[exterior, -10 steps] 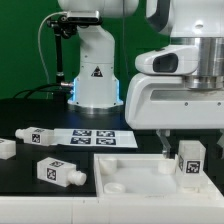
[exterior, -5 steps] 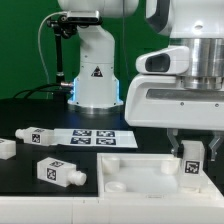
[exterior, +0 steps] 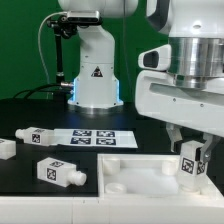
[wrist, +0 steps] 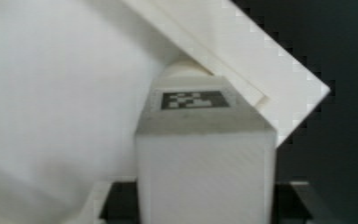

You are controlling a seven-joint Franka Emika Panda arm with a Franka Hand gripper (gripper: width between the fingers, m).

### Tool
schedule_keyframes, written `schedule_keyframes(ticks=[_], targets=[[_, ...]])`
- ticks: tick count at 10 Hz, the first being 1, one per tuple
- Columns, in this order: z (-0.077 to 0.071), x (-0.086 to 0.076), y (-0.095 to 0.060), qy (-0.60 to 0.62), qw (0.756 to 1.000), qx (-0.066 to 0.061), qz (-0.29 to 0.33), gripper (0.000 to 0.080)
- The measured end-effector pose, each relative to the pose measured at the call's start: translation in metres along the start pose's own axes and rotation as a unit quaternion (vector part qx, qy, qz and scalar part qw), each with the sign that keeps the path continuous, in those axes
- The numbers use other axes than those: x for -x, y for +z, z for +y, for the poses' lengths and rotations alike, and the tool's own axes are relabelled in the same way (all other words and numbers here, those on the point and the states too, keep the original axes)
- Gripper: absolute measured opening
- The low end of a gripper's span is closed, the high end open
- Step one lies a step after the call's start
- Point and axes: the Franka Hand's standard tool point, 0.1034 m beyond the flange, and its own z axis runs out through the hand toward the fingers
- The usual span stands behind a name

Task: Assemble one leg

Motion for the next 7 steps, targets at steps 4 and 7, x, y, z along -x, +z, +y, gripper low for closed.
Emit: schedule_keyframes(ticks=[4, 7], targets=[[0.001, 0.005, 0.000, 0.154, 0.988, -0.006, -0.019, 0.0335], [-0.004, 0.017, 0.004, -0.077, 0.997, -0.015, 0.006, 0.0610]])
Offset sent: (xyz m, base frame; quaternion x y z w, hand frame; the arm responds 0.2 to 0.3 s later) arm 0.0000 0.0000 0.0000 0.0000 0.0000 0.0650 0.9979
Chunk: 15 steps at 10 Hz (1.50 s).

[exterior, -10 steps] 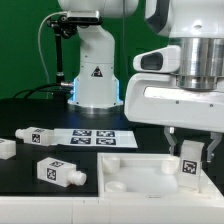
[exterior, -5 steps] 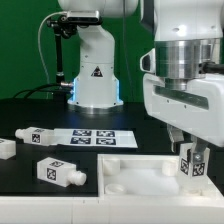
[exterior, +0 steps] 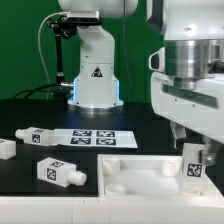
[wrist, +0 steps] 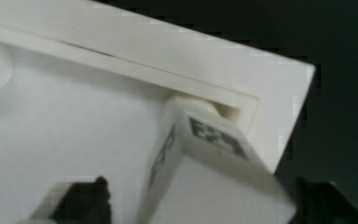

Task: Assemble one leg

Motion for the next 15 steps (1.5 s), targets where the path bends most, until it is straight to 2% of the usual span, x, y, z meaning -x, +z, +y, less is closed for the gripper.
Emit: schedule_keyframes(ticks=[2, 4, 5, 6, 8, 10, 11, 14, 15], targets=[[0.0025, 0.0005, 0.0027, -0.117, 0.993, -0.004, 0.004, 0.0640], [0.0026, 0.0000, 0.0028, -0.172, 0.985, -0.003, 0.005, 0.0647], [0.0028, -0.0010, 0.0026, -0.227, 0.974, -0.003, 0.006, 0.0649], [0.0010, -0.0032, 0.0012, -0.293, 0.956, 0.003, 0.013, 0.0649], [0.0012, -0.0030, 0.0015, -0.277, 0.961, 0.002, 0.012, 0.0619], [0.0013, -0.0029, 0.0017, -0.251, 0.968, 0.002, 0.011, 0.0345], [0.0040, -0.0047, 0.0024, -0.199, 0.980, 0.005, 0.010, 0.0293], [0.0048, -0.0003, 0.0032, -0.002, 1.000, 0.010, 0.006, 0.0293], [0.0047, -0.0012, 0.0038, 0.066, 0.998, 0.005, 0.001, 0.0291]])
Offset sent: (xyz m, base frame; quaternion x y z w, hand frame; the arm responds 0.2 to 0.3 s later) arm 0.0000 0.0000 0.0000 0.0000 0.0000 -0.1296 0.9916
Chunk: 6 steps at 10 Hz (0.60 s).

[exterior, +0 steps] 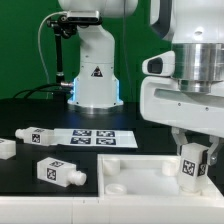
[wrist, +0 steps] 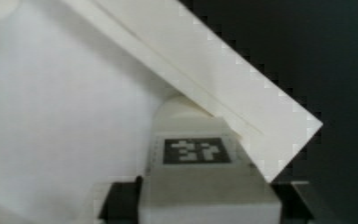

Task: Assemble one leg

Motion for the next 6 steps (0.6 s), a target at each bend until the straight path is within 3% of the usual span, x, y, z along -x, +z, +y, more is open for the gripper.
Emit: schedule_keyframes(ticks=[3, 6], targets=[[-0.0022, 0.0019, 0.0006, 0.198, 0.980, -0.011, -0.024, 0.0290], [-0.0024, 0.0028, 0.0006, 0.203, 0.979, -0.011, -0.024, 0.0290]])
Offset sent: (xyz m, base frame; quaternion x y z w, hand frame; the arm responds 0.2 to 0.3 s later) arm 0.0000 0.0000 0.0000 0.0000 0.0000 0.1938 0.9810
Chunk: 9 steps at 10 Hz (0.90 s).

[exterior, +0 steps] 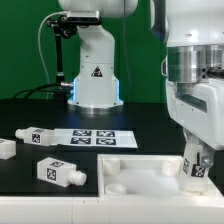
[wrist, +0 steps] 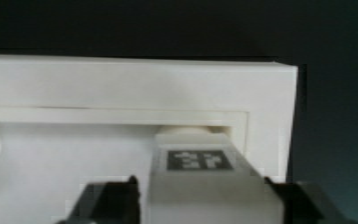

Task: Assemble one leg

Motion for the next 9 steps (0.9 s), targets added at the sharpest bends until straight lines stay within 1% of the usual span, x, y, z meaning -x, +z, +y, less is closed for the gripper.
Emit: schedule_keyframes(ticks=[1, 2, 3, 4, 5, 6, 8, 9], targets=[[0.002, 0.000, 0.000, -0.067, 0.998, 0.008, 0.002, 0.0471], [0.000, -0.001, -0.001, -0.134, 0.991, 0.002, 0.003, 0.0587], [0.001, 0.001, 0.000, -0.221, 0.975, 0.004, 0.005, 0.0587], [0.003, 0.007, 0.001, -0.279, 0.960, 0.004, 0.010, 0.0637], [0.005, 0.007, -0.001, -0.281, 0.959, -0.024, 0.024, 0.0646], [0.011, 0.005, 0.001, -0.308, 0.951, -0.017, 0.023, 0.0646], [0.009, 0.003, 0.001, -0.386, 0.922, -0.015, 0.028, 0.0649], [0.008, 0.000, 0.001, -0.489, 0.871, -0.005, 0.040, 0.0649]])
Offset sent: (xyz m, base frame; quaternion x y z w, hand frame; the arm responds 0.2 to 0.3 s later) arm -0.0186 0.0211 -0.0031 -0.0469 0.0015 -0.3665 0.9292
